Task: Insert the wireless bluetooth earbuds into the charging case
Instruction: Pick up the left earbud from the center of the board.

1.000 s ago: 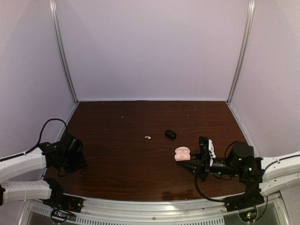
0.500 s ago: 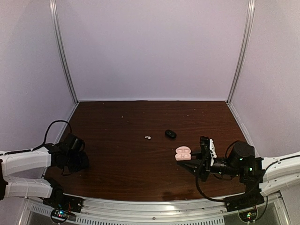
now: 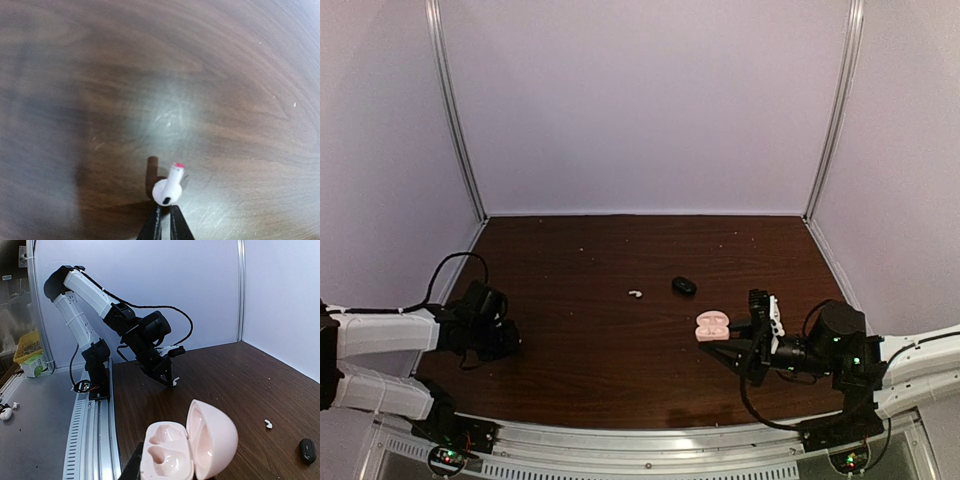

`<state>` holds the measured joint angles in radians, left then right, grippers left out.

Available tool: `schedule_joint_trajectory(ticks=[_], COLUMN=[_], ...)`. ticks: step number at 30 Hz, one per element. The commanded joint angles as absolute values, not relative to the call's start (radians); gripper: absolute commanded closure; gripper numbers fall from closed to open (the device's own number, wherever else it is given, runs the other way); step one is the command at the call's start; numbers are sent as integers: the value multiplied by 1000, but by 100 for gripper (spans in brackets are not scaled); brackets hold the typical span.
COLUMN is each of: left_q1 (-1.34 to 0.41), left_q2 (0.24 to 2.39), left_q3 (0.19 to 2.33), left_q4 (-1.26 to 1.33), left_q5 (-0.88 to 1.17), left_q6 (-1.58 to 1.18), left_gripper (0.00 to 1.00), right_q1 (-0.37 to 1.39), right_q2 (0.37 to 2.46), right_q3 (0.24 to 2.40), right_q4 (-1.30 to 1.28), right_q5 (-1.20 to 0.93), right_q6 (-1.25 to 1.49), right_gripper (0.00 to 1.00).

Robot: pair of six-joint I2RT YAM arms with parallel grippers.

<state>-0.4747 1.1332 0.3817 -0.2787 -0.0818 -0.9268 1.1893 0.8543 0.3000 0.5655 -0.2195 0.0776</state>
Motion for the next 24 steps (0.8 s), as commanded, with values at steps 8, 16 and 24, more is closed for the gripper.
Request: schedule_joint_trajectory(ticks=[8, 16, 24], left_q1=[-610, -611, -546], left_q2=[1316, 1123, 1111], left_q3=[526, 499, 485], left_q4=[-236, -362, -372], left_q5=[28, -204, -220], left_q6=[-775, -945, -939], left_gripper=[82, 57, 45], right_q1=[1187, 1187, 1184], right_q2=[847, 838, 852], right_q3=[288, 288, 288], right_q4=[562, 551, 571], right_q5=[-197, -194, -196], right_q6=[75, 74, 74], right_gripper=[91, 91, 91])
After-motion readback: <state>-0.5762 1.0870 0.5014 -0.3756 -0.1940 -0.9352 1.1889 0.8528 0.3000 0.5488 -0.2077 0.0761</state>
